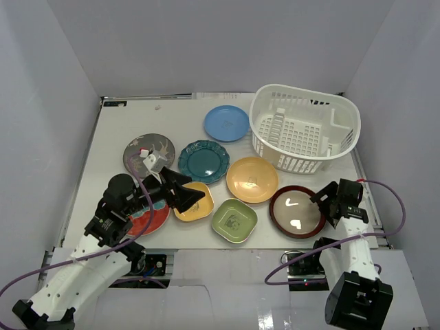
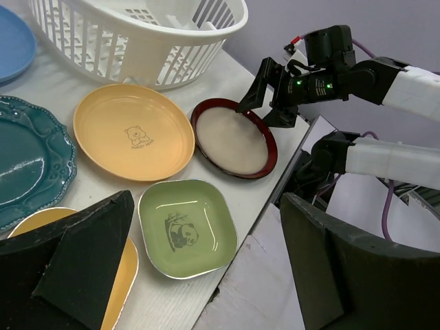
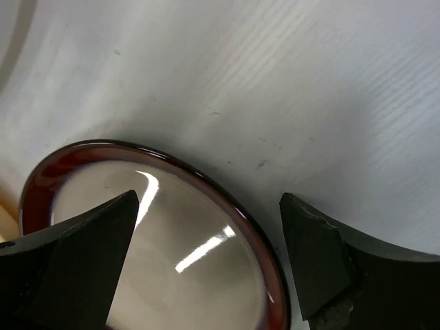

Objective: Place the plates into the plastic bin on the countertop

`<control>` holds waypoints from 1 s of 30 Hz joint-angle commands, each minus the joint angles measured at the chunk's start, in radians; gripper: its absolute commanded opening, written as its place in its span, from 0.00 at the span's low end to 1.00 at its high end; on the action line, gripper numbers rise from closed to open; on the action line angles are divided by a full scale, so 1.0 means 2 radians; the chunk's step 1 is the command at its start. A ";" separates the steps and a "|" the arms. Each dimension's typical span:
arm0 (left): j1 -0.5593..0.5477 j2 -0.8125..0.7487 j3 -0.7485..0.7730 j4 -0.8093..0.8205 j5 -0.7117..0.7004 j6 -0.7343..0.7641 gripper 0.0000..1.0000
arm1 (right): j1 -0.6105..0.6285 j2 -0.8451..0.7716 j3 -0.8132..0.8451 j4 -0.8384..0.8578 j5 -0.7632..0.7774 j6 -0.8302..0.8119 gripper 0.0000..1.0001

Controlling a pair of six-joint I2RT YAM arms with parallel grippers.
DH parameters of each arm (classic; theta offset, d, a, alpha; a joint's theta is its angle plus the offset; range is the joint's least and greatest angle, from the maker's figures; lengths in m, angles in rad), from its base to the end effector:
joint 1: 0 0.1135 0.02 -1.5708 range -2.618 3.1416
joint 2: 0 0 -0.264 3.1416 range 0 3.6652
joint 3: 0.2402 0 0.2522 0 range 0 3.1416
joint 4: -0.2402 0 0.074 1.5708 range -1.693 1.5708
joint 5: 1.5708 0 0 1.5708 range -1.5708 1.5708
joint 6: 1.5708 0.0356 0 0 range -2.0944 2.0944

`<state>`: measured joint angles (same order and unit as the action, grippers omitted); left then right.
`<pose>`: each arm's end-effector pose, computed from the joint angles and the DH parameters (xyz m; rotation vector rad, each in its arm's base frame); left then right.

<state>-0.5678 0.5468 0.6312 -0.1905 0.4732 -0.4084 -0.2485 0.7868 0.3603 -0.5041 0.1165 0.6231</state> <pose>0.1081 -0.0882 0.3200 0.5187 1.7182 -1.1132 0.1412 -0.0401 0.1660 1.0956 2.2387 0.0110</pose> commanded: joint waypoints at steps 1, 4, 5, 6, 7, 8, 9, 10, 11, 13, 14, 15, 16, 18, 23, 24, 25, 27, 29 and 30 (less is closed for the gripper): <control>-0.004 -0.006 0.020 -0.009 -0.012 0.008 0.98 | -0.002 -0.002 -0.029 0.023 -0.071 0.018 0.88; -0.005 -0.003 0.020 -0.010 -0.016 0.008 0.98 | -0.002 -0.002 -0.059 0.036 -0.096 0.028 0.81; -0.004 -0.002 0.020 -0.011 -0.016 0.009 0.98 | -0.003 -0.004 -0.067 0.045 -0.101 0.031 0.76; -0.004 -0.002 0.019 -0.011 -0.016 0.009 0.98 | -0.003 -0.007 -0.083 0.050 -0.113 0.037 0.74; -0.004 0.000 0.019 -0.011 -0.017 0.009 0.98 | -0.002 -0.014 -0.090 0.056 -0.122 0.039 0.71; -0.004 0.001 0.019 -0.011 -0.017 0.010 0.98 | -0.002 -0.019 -0.092 0.059 -0.125 0.039 0.65; -0.004 0.003 0.019 -0.011 -0.019 0.010 0.98 | -0.002 -0.026 -0.094 0.059 -0.124 0.041 0.63; -0.004 0.004 0.019 -0.011 -0.019 0.011 0.98 | -0.002 -0.039 -0.097 0.058 -0.122 0.040 0.61; -0.004 0.007 0.020 -0.011 -0.019 0.010 0.98 | -0.002 -0.044 -0.097 0.056 -0.119 0.038 0.55; -0.003 0.010 0.019 -0.012 -0.020 0.010 0.98 | -0.002 -0.059 -0.097 0.049 -0.121 0.038 0.49; -0.002 0.013 0.019 -0.011 -0.020 0.010 0.98 | -0.002 -0.061 -0.096 0.047 -0.121 0.038 0.44; -0.001 0.015 0.019 -0.012 -0.020 0.010 0.98 | -0.002 -0.064 -0.096 0.042 -0.122 0.038 0.40; 0.000 0.016 0.019 -0.011 -0.021 0.010 0.98 | -0.002 -0.070 -0.095 0.040 -0.123 0.038 0.35; 0.002 0.019 0.019 -0.011 -0.023 0.010 0.98 | -0.002 -0.078 -0.088 0.026 -0.126 0.035 0.27; 0.009 0.018 0.018 -0.011 -0.030 0.010 0.98 | -0.001 -0.078 -0.073 0.007 -0.154 0.010 0.64; 0.010 0.019 0.018 -0.011 -0.031 0.009 0.98 | -0.001 -0.078 -0.075 0.007 -0.159 0.008 0.69; 0.011 0.019 0.018 -0.011 -0.032 0.009 0.98 | 0.003 -0.077 -0.076 0.011 -0.165 0.007 0.75; 0.012 0.020 0.018 -0.011 -0.033 0.010 0.98 | 0.010 -0.066 -0.078 0.013 -0.166 0.005 0.77; 0.012 0.022 0.018 -0.011 -0.033 0.009 0.98 | 0.013 -0.057 -0.079 0.016 -0.173 0.000 0.76; 0.011 0.023 0.017 -0.011 -0.033 0.009 0.98 | 0.016 -0.049 -0.078 0.016 -0.173 -0.001 0.72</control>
<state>-0.5507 0.5884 0.6350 -0.2104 0.4225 -0.4000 -0.2333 0.6380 0.2237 -0.3614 -0.2157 0.6544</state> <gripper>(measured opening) 0.978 0.733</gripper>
